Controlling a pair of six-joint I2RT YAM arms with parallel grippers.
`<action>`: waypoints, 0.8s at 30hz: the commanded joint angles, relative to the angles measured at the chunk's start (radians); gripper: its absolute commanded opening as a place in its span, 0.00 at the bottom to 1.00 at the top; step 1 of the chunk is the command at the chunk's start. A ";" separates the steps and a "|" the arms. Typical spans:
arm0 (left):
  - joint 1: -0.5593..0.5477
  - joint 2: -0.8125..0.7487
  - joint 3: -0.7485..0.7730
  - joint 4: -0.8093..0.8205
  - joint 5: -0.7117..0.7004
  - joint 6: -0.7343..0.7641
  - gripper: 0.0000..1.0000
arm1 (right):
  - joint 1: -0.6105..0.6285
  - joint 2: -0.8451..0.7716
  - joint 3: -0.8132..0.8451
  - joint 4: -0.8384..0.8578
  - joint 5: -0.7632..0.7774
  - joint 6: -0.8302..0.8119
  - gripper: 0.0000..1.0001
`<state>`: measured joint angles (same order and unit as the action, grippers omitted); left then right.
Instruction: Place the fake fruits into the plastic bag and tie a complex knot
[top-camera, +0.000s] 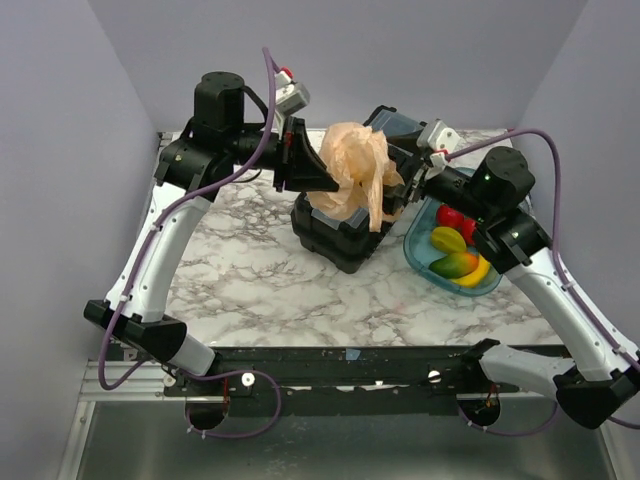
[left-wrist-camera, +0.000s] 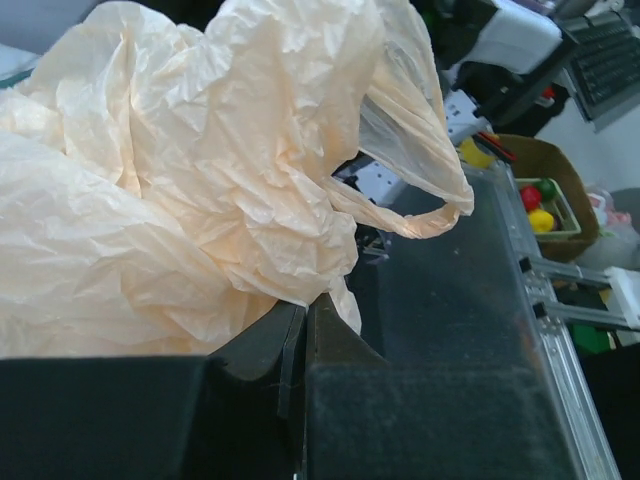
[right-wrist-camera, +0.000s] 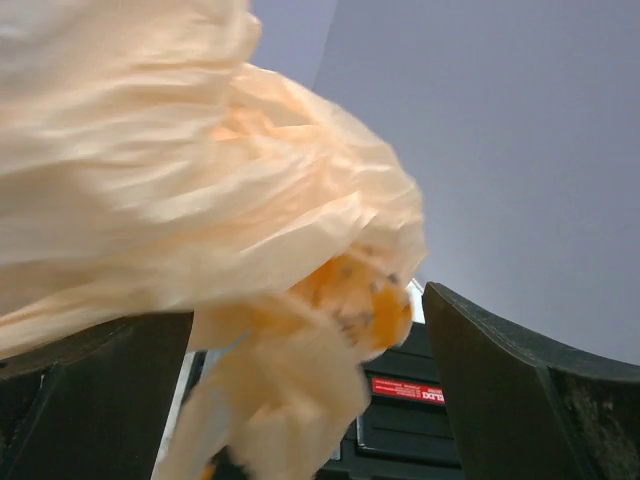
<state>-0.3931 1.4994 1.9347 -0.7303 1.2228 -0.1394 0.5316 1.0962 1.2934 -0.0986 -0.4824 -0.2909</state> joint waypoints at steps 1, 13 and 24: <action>-0.058 -0.021 0.023 -0.015 0.084 0.038 0.00 | 0.011 0.033 -0.063 0.168 0.119 -0.043 1.00; -0.061 -0.130 0.015 -0.103 0.066 0.128 0.00 | 0.011 0.076 -0.080 0.158 0.303 -0.012 0.01; -0.177 -0.415 -0.449 -0.484 -0.502 0.934 0.01 | -0.274 0.164 0.106 0.200 0.316 0.180 0.01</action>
<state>-0.4923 1.2224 1.6730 -1.0096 0.9188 0.5480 0.3534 1.2442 1.3529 0.0475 -0.2588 -0.1856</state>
